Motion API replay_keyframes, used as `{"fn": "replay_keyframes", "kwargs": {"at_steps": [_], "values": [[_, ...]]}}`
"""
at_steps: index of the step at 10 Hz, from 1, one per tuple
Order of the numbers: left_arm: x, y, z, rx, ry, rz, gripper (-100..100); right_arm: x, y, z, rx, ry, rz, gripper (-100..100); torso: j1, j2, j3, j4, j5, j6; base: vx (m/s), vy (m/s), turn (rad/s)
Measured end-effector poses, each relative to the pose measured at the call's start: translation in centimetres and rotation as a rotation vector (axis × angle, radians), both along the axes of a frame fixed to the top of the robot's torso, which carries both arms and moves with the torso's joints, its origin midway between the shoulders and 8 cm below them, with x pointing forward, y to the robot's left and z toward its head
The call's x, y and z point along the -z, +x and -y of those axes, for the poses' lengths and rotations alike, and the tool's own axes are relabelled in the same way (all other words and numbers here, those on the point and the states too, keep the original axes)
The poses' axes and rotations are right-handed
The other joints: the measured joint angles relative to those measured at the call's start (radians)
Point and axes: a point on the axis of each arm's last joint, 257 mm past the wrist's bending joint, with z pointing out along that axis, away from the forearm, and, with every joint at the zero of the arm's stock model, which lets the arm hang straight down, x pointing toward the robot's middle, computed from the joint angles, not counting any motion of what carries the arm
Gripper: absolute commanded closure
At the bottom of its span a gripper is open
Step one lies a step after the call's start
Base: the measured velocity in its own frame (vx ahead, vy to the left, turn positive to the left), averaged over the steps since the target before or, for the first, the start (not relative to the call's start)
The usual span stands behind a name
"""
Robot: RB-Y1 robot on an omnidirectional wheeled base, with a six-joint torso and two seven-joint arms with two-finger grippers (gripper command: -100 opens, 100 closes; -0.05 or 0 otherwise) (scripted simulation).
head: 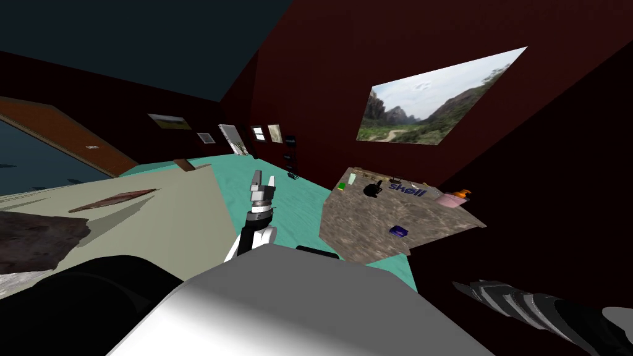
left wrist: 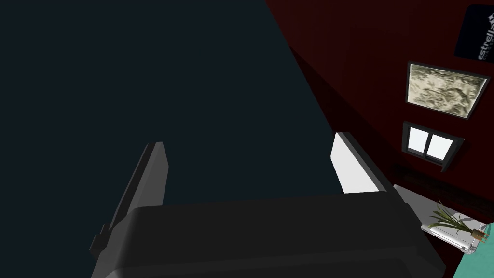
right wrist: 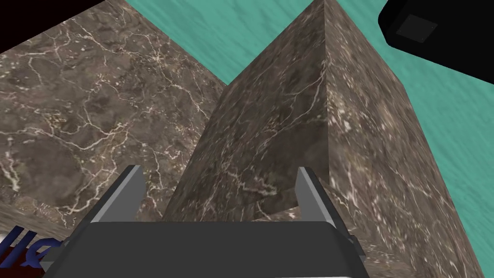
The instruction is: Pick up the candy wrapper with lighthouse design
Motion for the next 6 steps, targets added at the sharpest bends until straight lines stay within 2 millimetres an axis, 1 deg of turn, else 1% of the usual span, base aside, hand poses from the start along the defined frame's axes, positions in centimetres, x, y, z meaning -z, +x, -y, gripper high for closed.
{"fn": "replay_keyframes", "kwargs": {"at_steps": [1,2,4,5,6], "values": [[0.0,0.0,0.0,0.000,0.000,0.000,0,-0.5,1.1,0.3,0.001,0.005,0.023,-100,0.005,-0.006,-0.003,-0.001,0.001,0.000,0.138,0.092,-0.018],[0.0,0.0,0.0,0.000,0.000,0.000,0,-0.7,1.5,-0.3,0.004,0.018,0.031,-100,0.009,-0.011,-0.007,-0.003,0.002,-0.001,0.122,0.101,-0.017],[0.0,0.0,0.0,0.000,0.000,0.000,0,-0.9,2.8,-1.6,0.018,0.055,0.070,-100,0.012,-0.015,-0.008,-0.003,0.003,-0.001,0.135,0.106,-0.021],[0.0,0.0,0.0,0.000,0.000,0.000,0,-0.9,3.2,-1.9,0.022,0.067,0.081,-100,0.011,-0.013,-0.008,-0.003,0.003,-0.001,0.116,0.117,-0.020],[0.0,0.0,0.0,0.000,0.000,0.000,0,-0.9,3.6,-2.5,0.032,0.092,0.101,-100,0.012,-0.013,-0.008,-0.003,0.003,-0.001,0.169,0.143,-0.037]]}}
